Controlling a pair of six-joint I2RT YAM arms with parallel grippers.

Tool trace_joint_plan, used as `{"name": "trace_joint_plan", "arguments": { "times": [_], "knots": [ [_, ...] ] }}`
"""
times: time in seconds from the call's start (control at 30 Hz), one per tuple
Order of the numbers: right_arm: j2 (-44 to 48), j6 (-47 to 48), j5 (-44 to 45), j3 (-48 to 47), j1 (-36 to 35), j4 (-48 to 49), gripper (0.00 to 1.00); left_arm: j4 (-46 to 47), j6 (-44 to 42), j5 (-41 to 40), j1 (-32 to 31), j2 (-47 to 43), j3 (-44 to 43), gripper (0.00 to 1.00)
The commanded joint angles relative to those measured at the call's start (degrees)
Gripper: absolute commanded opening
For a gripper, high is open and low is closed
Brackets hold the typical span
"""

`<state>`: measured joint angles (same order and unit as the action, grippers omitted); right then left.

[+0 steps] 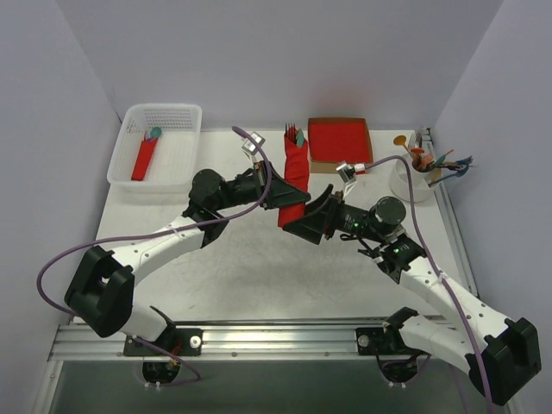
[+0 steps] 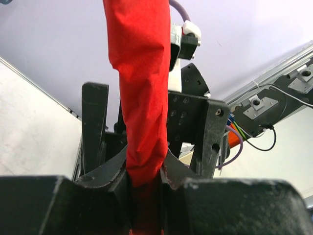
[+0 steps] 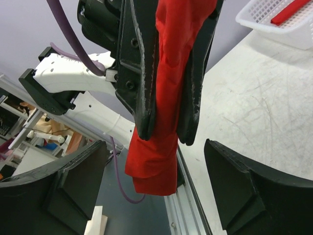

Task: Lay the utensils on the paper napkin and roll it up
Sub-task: Roll the napkin.

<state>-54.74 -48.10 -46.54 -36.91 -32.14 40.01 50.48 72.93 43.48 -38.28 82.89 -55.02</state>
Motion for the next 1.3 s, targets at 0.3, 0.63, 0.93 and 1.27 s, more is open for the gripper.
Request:
{"name": "trace_joint_plan", "arguments": {
  "times": [0.3,0.63,0.93,1.27],
  "knots": [
    [-0.81,2.83,0.23,-2.11,-1.79,2.01,0.39,6.91,1.43,-2.00,-1.18,1.75,-3.86,0.02],
    [0.16,4.94,1.98,-2.91,-1.96,-2.39,0.00,6.48,0.55,-2.70,-1.44,1.04,-3.25,0.02],
    [2.18,5.12,2.51,-2.12,-2.05,-1.78,0.70,6.12,-0.41,-2.97,-1.44,0.78,-2.72,0.03],
    [0.07,5.99,1.98,-3.35,-2.58,-2.74,0.63,2.61,-2.96,-2.97,-1.88,0.08,-2.98,0.02]
  ]
}}
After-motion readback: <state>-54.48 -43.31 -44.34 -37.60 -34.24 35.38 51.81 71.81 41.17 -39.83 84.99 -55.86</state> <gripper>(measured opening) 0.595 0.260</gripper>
